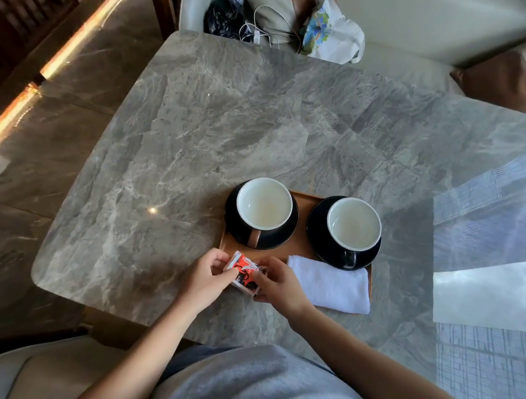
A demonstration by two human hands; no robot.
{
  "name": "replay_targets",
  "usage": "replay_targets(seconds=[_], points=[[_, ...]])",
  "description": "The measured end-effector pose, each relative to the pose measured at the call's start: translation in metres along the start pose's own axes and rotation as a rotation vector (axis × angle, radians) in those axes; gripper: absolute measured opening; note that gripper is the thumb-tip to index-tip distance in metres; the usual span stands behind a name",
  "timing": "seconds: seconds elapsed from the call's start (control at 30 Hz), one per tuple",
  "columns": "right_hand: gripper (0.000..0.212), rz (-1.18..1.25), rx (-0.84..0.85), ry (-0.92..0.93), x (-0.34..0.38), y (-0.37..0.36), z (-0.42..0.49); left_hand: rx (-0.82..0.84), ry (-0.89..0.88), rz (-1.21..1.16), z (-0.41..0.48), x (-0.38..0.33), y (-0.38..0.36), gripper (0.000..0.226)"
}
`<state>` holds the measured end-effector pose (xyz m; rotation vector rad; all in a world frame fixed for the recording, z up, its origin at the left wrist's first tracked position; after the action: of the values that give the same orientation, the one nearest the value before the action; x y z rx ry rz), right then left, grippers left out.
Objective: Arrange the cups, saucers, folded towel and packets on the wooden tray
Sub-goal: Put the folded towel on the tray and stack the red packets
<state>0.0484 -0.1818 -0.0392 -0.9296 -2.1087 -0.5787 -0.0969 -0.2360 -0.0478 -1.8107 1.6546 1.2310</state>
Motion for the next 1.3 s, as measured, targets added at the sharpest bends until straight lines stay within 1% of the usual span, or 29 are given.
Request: replay_targets(seconds=[0.07, 0.1, 0.17, 0.2, 0.23, 0.3, 0.37, 0.43, 0.57, 0.77, 0.83, 0.9, 0.97, 1.07, 1.13, 1.2, 1.3], points=[[0.022, -0.105, -0.023, 0.039, 0.003, -0.003, 0.007, -0.023, -0.048, 0.137, 0.002, 0.000, 0.003, 0.021], [0.023, -0.161, -0.038, 0.059, 0.003, -0.003, 0.011, -0.046, -0.102, 0.248, 0.003, 0.001, 0.006, 0.028], [0.025, -0.242, -0.067, 0.089, 0.004, -0.004, 0.016, -0.086, -0.279, 0.546, 0.005, 0.001, 0.012, 0.045], [0.025, -0.264, -0.078, 0.102, 0.004, -0.003, 0.018, -0.078, -0.382, 0.667, 0.007, 0.000, 0.015, 0.052], [0.024, -0.285, -0.084, 0.111, 0.003, -0.002, 0.020, -0.038, -0.466, 0.753, 0.009, 0.000, 0.018, 0.056], [0.023, -0.330, -0.077, 0.117, 0.001, -0.002, 0.021, 0.094, -0.549, 0.871, 0.013, 0.000, 0.018, 0.059], [0.025, -0.379, -0.073, 0.105, 0.000, -0.002, 0.022, 0.217, -0.563, 0.966, 0.019, 0.000, 0.017, 0.060], [0.026, -0.396, -0.074, 0.086, -0.001, -0.003, 0.024, 0.271, -0.582, 1.046, 0.026, -0.002, 0.016, 0.059], [0.030, -0.403, -0.080, 0.071, 0.003, -0.004, 0.028, 0.308, -0.602, 1.115, 0.037, -0.013, 0.016, 0.056], [0.028, -0.299, -0.077, 0.062, 0.006, -0.004, 0.026, 0.329, -0.580, 1.174, 0.040, -0.013, 0.018, 0.052], [0.026, -0.253, -0.060, 0.031, 0.007, -0.003, 0.024, 0.319, -0.578, 1.185, 0.040, -0.010, 0.018, 0.051], [0.024, -0.195, -0.038, -0.038, 0.007, 0.001, 0.023, 0.304, -0.558, 1.191, 0.039, -0.008, 0.018, 0.051], [0.025, -0.080, 0.002, -0.118, 0.008, 0.005, 0.018, 0.293, -0.533, 1.200, 0.039, -0.007, 0.017, 0.052], [0.027, 0.076, 0.047, -0.217, 0.014, 0.010, 0.003, 0.286, -0.536, 1.235, 0.036, -0.006, 0.014, 0.066], [0.036, 0.159, 0.067, -0.262, 0.017, 0.011, -0.004, 0.299, -0.561, 1.253, 0.034, -0.005, 0.013, 0.074], [0.043, 0.234, 0.076, -0.295, 0.020, 0.009, -0.009, 0.312, -0.598, 1.260, 0.032, -0.004, 0.011, 0.070], [0.046, 0.312, 0.090, -0.307, 0.023, 0.006, -0.014, 0.317, -0.612, 1.242, 0.032, -0.004, 0.011, 0.058]])
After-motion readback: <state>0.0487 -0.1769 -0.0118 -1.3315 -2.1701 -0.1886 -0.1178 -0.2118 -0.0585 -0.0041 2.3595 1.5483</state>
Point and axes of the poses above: each hand's wrist, its own z-axis towards the middle knuckle, its own y-axis out of the back of the hand, x = y × z, the point moved 1 cm from there along z, towards the middle knuckle, and after that the axes turned 3 degrees about x, right-handed, at the moved point
